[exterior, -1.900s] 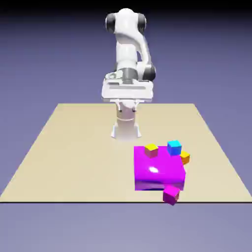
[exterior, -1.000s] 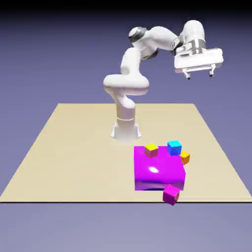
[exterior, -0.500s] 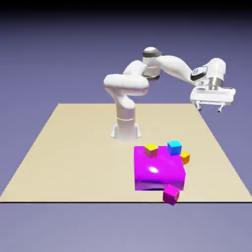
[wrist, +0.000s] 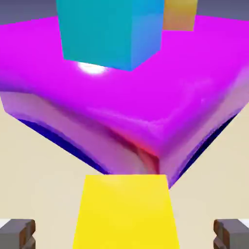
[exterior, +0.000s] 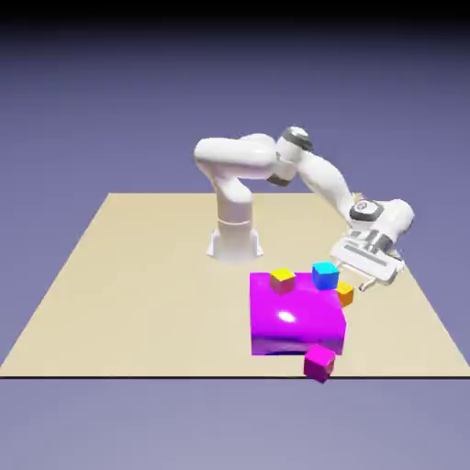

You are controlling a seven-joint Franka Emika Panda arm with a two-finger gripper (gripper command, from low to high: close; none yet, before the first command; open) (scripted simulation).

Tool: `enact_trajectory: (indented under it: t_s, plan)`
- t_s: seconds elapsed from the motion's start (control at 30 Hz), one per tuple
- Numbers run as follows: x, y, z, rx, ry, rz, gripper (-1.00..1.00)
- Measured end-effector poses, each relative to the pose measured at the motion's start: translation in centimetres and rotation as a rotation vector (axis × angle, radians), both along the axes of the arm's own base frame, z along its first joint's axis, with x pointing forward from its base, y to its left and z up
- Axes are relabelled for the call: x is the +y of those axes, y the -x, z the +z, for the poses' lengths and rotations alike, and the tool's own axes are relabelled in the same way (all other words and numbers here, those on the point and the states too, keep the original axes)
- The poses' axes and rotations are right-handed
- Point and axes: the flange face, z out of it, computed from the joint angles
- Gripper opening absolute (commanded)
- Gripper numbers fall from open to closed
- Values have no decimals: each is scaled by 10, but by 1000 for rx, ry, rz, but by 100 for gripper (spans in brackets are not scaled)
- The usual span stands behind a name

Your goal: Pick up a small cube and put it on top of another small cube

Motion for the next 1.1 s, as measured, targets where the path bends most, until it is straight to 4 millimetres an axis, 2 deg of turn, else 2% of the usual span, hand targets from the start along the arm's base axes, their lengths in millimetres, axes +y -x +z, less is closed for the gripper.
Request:
enact_trajectory:
  t_s: [0.07, 0.17, 0.23, 0.43, 0.53, 0.63, 0.77, 0.83, 1.0, 1.03, 1.1]
  plan:
    - [0, 0, 0, 0, 0, 0, -100]
    - [29, 24, 42, 0, 0, 1, -100]
    - [32, 27, 71, -21, -8, 19, -100]
    - [18, 15, 145, -67, -19, 74, -100]
    - [3, 5, 172, -68, -17, 101, -100]
    - [-15, -6, 191, -55, -12, 130, -100]
    - [-43, -21, 203, -12, -2, 174, -100]
    - [-49, -24, 203, 0, 0, 184, -100]
    - [-74, -55, 158, -1, 0, 184, -100]
    - [-75, -56, 156, 0, 0, 184, 100]
    - [-75, -56, 156, 0, 0, 183, 100]
